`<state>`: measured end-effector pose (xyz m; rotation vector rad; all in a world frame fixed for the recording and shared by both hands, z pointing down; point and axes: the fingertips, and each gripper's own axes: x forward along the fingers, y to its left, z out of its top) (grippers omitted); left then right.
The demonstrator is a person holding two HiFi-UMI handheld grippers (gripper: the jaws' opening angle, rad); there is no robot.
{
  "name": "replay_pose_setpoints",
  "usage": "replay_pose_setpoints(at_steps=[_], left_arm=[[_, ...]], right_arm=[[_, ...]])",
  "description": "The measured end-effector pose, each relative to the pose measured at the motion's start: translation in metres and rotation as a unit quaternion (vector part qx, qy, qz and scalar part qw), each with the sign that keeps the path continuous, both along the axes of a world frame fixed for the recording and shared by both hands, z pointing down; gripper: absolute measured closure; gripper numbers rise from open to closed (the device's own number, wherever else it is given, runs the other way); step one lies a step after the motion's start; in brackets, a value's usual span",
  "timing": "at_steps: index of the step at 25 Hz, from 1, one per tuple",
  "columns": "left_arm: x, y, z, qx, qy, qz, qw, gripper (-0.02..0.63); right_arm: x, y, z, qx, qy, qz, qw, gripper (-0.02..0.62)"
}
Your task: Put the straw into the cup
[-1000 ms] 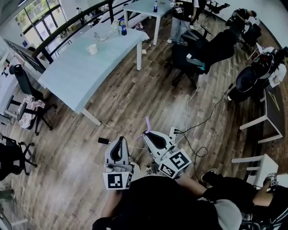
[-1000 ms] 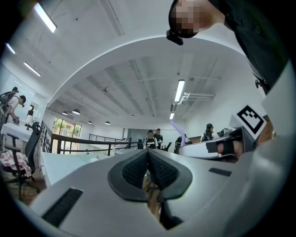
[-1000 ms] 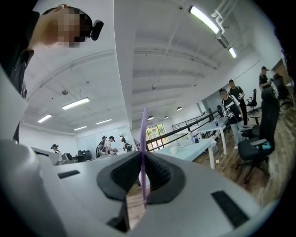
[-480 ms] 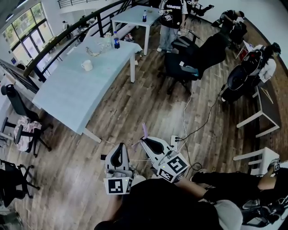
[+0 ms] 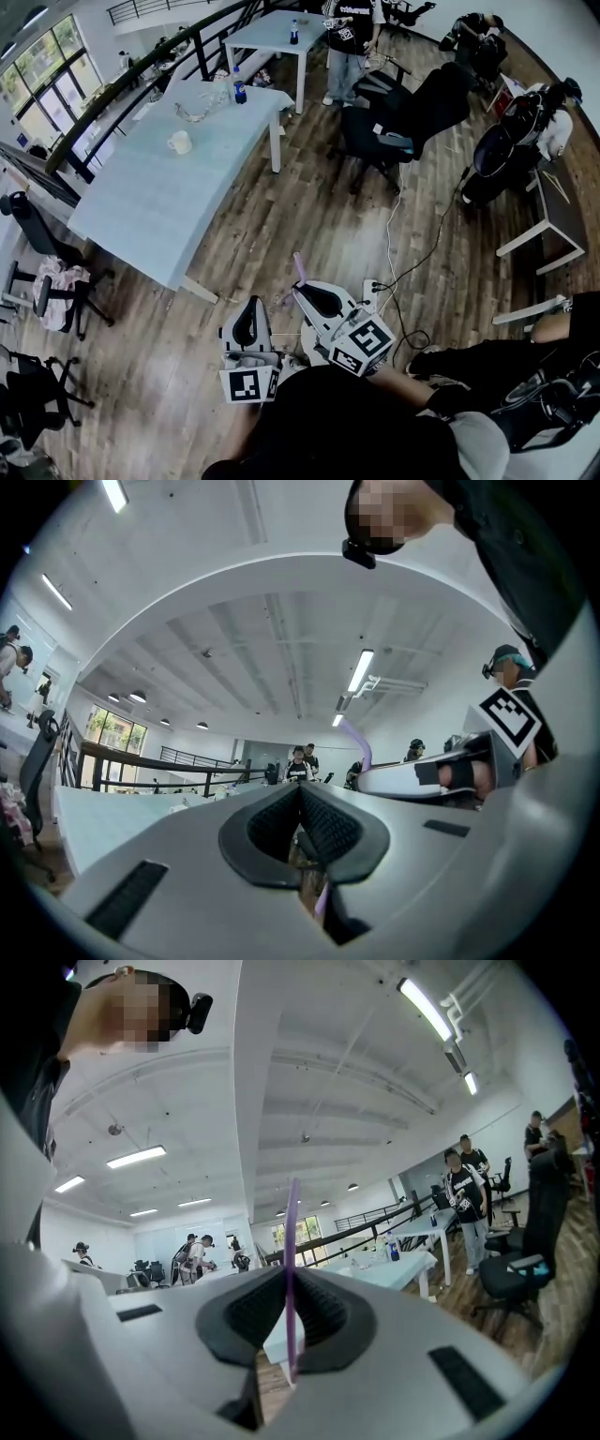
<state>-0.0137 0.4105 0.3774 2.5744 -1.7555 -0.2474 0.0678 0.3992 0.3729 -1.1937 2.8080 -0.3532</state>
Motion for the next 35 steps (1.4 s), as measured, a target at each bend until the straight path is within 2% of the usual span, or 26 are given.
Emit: replay_pose_setpoints(at_steps=[7,13,22,35], left_arm=[[-0.018,-0.039,0.002,0.002,-0.011,-0.014,0.9998,0.594],[-0.027,-0.104,0.004,0.003,-0.013,-0.031,0.9994,0.594],[-0.009,-0.227,-0.003,0.003,-0.013,-0.041,0.9991,0.594],[0.027,-0.38,-0.013,0.007,-0.018,-0.088,0.996,0.594]], right_arm=[[-0.016,-0.046,0.004,0.001,-0.007,-0.009,1.0,0.56],[-0.027,-0.116,0.01,0.001,-0.016,-0.024,1.0,0.56],[-0.005,-0.238,0.009,-0.01,-0.017,-0.028,0.999,0.56],[0.032,-0.394,0.003,-0.008,-0.013,-0.072,0.997,0.56]])
